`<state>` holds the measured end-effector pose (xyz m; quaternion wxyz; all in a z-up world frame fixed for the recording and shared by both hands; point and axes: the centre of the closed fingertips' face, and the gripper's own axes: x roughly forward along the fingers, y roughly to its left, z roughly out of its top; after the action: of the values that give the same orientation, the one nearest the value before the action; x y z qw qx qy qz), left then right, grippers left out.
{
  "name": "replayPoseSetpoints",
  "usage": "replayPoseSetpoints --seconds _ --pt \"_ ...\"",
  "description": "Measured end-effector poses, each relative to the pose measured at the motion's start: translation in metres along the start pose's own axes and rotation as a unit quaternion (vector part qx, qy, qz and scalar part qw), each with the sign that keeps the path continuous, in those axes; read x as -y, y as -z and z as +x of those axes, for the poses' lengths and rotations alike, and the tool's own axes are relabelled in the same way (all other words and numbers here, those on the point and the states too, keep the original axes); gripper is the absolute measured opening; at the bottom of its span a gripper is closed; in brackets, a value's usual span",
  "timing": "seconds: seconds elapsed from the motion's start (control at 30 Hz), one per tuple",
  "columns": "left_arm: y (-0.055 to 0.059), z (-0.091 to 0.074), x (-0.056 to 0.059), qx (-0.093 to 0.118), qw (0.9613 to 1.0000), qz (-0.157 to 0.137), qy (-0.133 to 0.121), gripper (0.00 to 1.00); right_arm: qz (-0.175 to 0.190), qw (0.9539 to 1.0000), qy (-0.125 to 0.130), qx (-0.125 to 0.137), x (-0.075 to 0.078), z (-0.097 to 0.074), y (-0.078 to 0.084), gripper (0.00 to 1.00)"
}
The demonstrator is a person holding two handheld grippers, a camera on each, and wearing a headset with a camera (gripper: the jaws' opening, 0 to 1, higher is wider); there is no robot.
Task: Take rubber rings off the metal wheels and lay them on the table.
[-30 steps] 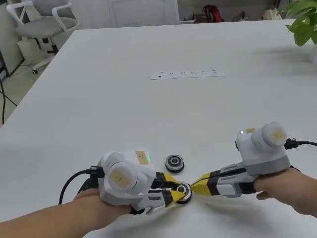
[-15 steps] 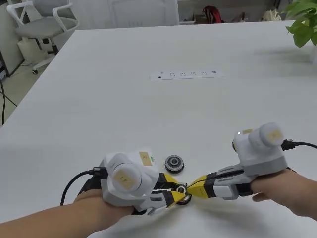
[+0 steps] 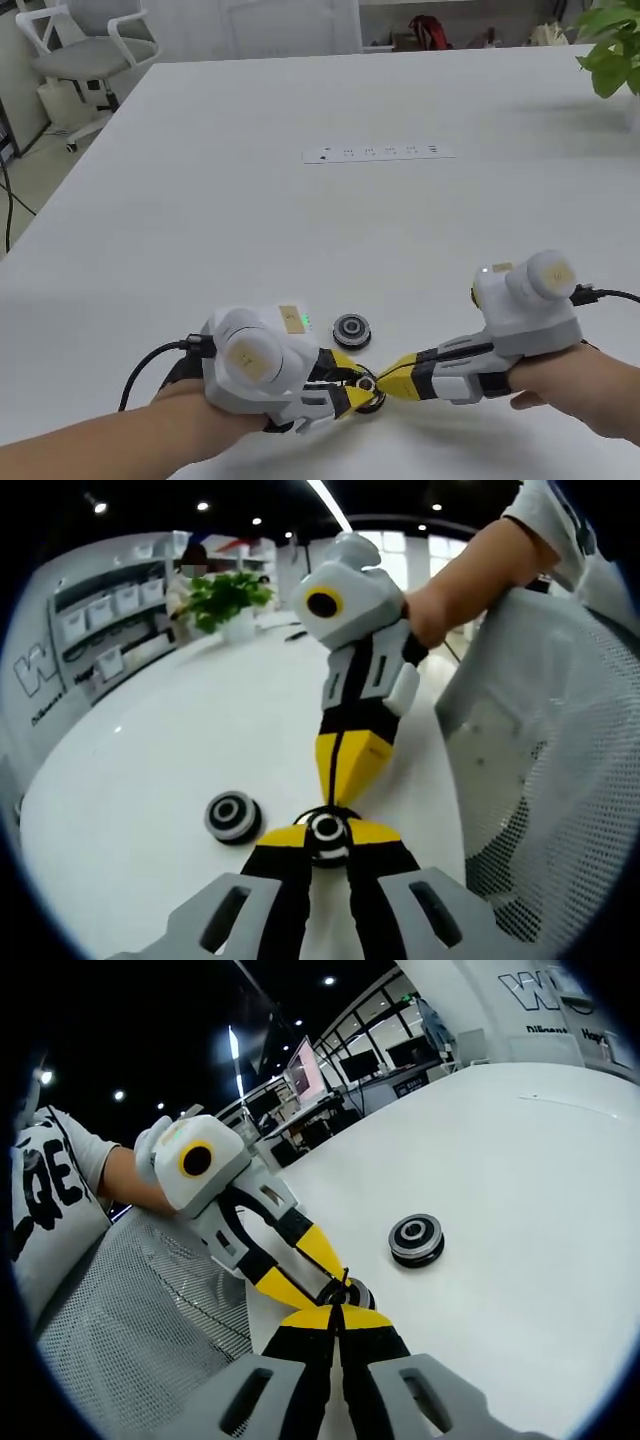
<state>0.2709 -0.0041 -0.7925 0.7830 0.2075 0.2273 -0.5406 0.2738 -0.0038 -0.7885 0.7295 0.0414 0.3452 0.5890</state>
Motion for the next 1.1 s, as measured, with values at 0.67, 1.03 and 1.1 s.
replayPoseSetpoints --seconds 0.67,1.03,1.1 --pt "-0.019 -0.019 0.004 0.031 0.9991 -0.003 0.029 0.30 0.004 1.0000 -0.004 0.002 -0.003 -0.003 -0.002 0.00" --pt "-0.023 -0.038 0.008 0.047 0.9982 -0.008 0.036 0.40 0.002 0.9999 -0.014 0.010 -0.009 -0.003 -0.009 0.00" --pt "-0.023 -0.041 0.007 0.052 0.9980 -0.014 0.034 0.43 0.001 0.9998 -0.016 0.008 -0.011 -0.003 -0.009 0.00"
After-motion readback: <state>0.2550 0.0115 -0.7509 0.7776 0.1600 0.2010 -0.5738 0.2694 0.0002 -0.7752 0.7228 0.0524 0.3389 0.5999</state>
